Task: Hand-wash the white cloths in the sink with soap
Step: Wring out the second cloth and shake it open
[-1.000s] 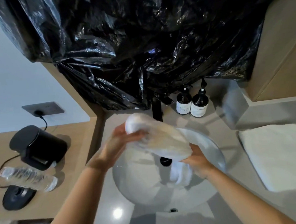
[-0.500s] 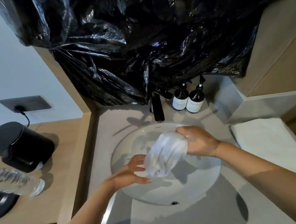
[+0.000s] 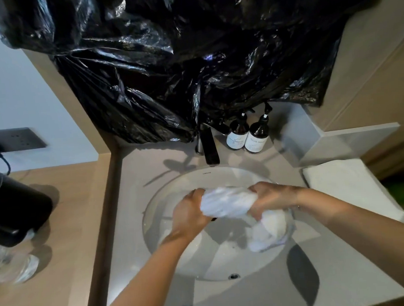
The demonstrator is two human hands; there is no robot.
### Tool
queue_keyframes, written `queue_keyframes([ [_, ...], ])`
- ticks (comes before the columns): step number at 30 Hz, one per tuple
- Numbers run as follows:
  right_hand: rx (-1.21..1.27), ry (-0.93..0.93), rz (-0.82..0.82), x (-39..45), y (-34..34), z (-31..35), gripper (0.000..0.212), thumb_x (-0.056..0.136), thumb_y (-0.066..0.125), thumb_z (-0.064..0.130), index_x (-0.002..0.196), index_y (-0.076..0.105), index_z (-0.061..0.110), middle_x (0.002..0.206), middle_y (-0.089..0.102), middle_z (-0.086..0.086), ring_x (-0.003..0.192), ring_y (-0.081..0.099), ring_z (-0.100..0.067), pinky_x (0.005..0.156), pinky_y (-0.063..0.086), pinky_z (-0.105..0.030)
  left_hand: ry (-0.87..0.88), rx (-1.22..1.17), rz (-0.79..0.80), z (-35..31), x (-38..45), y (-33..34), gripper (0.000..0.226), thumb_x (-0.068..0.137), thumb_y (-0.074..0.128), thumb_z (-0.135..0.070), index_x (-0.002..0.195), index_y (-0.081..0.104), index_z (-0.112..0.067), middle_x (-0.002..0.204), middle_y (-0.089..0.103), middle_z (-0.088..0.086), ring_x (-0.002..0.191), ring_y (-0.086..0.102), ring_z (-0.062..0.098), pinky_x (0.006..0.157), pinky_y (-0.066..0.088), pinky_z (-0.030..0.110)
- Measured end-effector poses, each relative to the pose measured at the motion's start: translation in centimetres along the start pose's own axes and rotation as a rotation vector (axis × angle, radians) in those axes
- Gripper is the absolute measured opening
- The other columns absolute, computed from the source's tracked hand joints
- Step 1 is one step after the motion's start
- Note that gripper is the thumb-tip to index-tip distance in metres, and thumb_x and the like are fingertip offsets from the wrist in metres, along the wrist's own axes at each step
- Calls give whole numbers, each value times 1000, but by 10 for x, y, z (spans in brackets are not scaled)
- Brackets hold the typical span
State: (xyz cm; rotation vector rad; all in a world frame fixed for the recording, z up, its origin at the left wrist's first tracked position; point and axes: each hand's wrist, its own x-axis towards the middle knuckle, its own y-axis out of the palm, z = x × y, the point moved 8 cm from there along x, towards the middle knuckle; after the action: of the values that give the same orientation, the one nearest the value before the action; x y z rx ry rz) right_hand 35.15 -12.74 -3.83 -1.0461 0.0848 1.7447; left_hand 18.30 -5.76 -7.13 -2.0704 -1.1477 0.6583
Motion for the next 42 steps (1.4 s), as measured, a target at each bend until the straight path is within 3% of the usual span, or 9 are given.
queue_keyframes([
  [8,510,170,306,17,45,-34,36,59,67,10,94,65,0,71,61,-11,63,59,-18,66,47,-28,266,405,-167,-18,14,-18,46,30,79,-7,73,64,-11,64,60,0,52,57,23,49,40,21],
  [14,128,-73,167,17,40,-19,77,67,88,31,132,47,37,124,63,15,116,58,-3,101,47,-28,282,387,-108,-36,17,-19,30,52,71,-7,78,60,-15,70,59,-1,60,57,23,52,37,24],
  [18,105,-228,213,16,51,6,32,75,82,28,102,66,31,98,68,13,98,63,-7,90,50,-31,465,412,-140,-70,14,-13,26,47,69,-10,70,58,-17,61,52,-3,48,49,21,44,42,27],
  [25,356,-265,-20,29,28,17,54,65,88,26,112,61,28,104,70,7,102,65,-11,83,54,-31,568,428,-185,-79,22,-24,37,47,72,-12,83,63,-16,72,55,-2,63,56,22,56,48,32],
  [29,204,-242,-42,33,23,22,33,72,79,11,99,67,25,86,70,6,82,66,-8,73,53,-26,621,339,73,-59,12,-34,63,58,81,-22,117,56,-20,101,59,0,89,60,21,77,52,36],
  [33,-146,-323,-74,30,23,39,26,65,75,8,88,66,18,85,70,-1,79,63,-12,71,52,-33,134,-209,774,-13,-1,-37,76,72,84,-24,133,42,-38,126,52,-10,117,52,8,99,48,30],
  [37,-453,-451,-9,20,34,57,25,71,76,22,95,68,20,93,70,4,84,62,-12,79,53,-32,47,-281,910,2,-4,-25,99,67,82,-42,145,22,-52,152,24,-27,142,24,5,115,30,32],
  [40,-618,-439,19,14,28,63,37,80,73,31,114,65,19,107,67,4,86,52,-5,83,46,-24,17,-386,1069,-10,-17,11,99,64,86,-27,145,30,-35,137,50,-15,130,47,9,109,41,34],
  [42,-613,-423,-85,11,17,64,35,74,71,37,104,66,20,97,68,5,81,55,-8,79,48,-25,-18,-370,1026,-14,-20,25,93,64,90,-22,140,37,-32,125,60,-14,119,56,7,104,46,30],
])
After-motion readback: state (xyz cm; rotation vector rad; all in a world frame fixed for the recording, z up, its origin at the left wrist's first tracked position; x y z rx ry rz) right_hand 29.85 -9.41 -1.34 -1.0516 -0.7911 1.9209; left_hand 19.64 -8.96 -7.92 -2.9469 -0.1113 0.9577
